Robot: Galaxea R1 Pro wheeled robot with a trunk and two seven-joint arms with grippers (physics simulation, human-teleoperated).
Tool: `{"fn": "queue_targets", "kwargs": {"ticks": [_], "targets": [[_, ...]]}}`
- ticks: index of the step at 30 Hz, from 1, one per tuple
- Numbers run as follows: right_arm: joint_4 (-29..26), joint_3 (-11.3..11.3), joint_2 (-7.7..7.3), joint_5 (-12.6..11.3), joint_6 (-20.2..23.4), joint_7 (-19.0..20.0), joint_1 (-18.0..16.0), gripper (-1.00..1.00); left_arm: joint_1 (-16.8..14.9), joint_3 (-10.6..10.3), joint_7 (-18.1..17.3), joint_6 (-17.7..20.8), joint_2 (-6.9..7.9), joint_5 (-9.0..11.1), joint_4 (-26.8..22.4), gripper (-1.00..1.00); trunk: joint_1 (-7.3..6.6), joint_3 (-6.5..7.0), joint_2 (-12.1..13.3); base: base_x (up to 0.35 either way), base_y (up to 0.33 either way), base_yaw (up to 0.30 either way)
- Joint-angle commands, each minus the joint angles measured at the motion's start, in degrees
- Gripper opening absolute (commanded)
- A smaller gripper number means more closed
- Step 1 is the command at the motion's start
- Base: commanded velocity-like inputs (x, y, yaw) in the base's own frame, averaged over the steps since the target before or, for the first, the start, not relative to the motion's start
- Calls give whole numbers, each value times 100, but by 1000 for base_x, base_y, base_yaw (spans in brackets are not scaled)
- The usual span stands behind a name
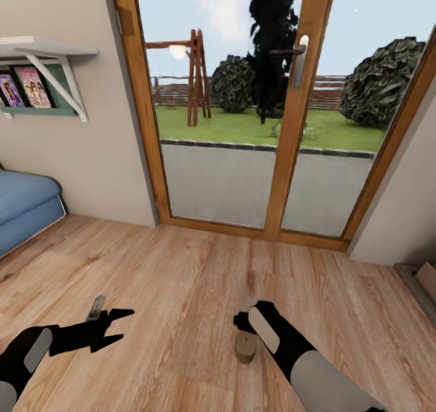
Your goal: Place each of the two pumpkins and all three candles from the living room inside a cabinet in the living room (use any cabinet), then make sure every cabinet is closed, and position the cauldron so it is next to a table in the living room.
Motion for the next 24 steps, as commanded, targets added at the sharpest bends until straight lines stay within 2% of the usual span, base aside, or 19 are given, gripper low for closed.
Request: {"fn": "queue_targets", "kwargs": {"ticks": [1, 3, 5, 24], "targets": [[11, -90, -9, -1, 38, 0, -1, 100, 0, -1, -198, 6, 10, -10, 3, 100, 23, -18, -42, 0, 0, 0], [26, -195, -17, 6, 82, 0, -1, 100, 0, -8, -526, 4, 19, -29, 2, 100, 66, -54, -122, 0, 0, 0], [34, -230, -23, 8, 92, 0, -1, 100, 0, -14, -656, 3, 4, -36, 1, 100, 110, -90, -202, 0, 0, 0], [88, -225, 0, 78, 25, 9, -1, 100, 0, -44, -782, -2, -2, 0, 0, 100, 528, -431, -964, 0, 0, 0]]}}
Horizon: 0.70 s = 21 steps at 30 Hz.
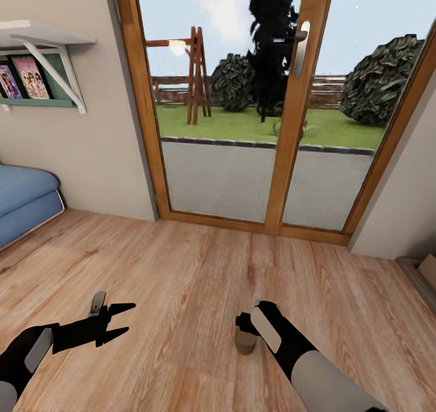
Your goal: Place each of the two pumpkins and all three candles from the living room inside a cabinet in the living room (use any cabinet), then make sure every cabinet is closed, and position the cauldron so it is next to a table in the living room.
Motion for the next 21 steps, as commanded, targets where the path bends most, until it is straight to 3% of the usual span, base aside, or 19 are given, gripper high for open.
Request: {"fn": "queue_targets", "kwargs": {"ticks": [1, 5, 8, 13, 21], "targets": [[4, 12, 7, 3, 0, 0, 0, 100, 0, 2, -34, 1, -1, 5, 0, 100, 22, -18, -42, 0, 0, 0], [13, 34, 24, 10, 0, 0, 0, 100, 0, -11, -581, -2, 3, -8, 0, 100, 33, -107, -47, 0, 0, 0], [19, 39, 34, 11, 0, 0, 0, 100, 0, -19, -1223, -16, 33, -37, 0, 100, 40, -173, -51, 0, 0, 0], [20, 40, 46, 11, 0, 0, 0, 100, 0, -20, -1412, -16, 45, -43, 0, 100, 53, -284, -58, 0, 0, 0], [20, 48, 52, 11, 0, 0, 0, 100, 0, -20, -1432, -16, 46, -36, -24, 100, 74, -461, -68, 0, 0, 0]]}}
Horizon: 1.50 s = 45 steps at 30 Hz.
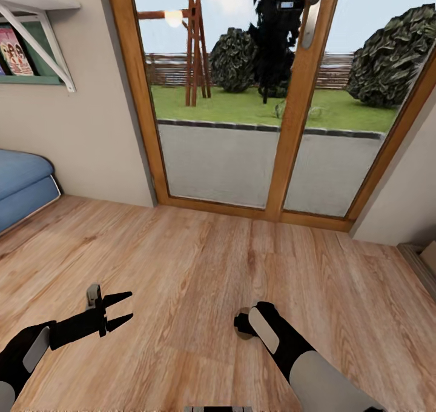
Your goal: Place each of the two pumpkins and all three candles from the living room inside a cabinet in the living room (use any cabinet), then make sure every cabinet is closed, and position the cauldron so it is next to a table in the living room.
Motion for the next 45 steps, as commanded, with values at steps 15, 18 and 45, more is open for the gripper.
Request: {"fn": "queue_targets", "kwargs": {"ticks": [15, 18, 45], "targets": [[0, 0, 6, 9, -17, -2, 0, 100, 0, 0, -1, 1, -2, -1, 0, 100, 38, -333, -20, 0, 0, 0], [0, 6, 2, 9, -114, 0, 0, 100, 0, 0, -1, 1, 0, 1, -2, 100, 46, -399, -24, 0, 0, 0], [18, 16, 1, 18, -211, 0, 0, 100, 0, -5, 2, 1, -9, -6, -2, 100, 116, -998, -61, 0, 0, 0]]}}
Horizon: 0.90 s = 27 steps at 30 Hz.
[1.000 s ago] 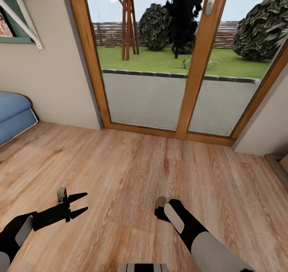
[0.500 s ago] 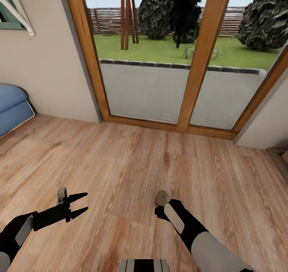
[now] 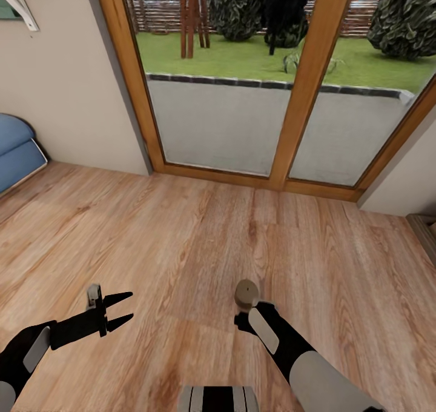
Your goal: Place each of the two pumpkins and all three candles from the living room inside a cabinet in the living room (use any cabinet), then make sure every cabinet is closed, and position the cauldron so it is next to a table in the living room.
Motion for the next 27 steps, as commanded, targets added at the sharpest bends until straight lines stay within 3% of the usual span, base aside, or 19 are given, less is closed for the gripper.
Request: {"fn": "queue_targets", "kwargs": {"ticks": [1, 7, 16, 27], "targets": [[0, -1, 0, 0, 0, 0, 0, 100, 0, -1, 2, 1, 0, 3, 0, 100, 2, -23, -2, 0, 0, 0], [0, 1, 0, 0, 0, 0, 0, 100, 0, -3, 5, 1, 0, 2, 0, 100, 18, -156, -10, 0, 0, 0], [0, 2, 0, 0, 0, 0, 0, 100, 0, -3, 4, 1, 2, 3, 2, 100, 18, -156, -10, 18, 0, 0], [-8, 8, -7, 9, -123, 0, 0, 100, 0, -1, 6, 1, 9, 2, 7, 100, 18, -156, -10, 292, 0, 0]]}}
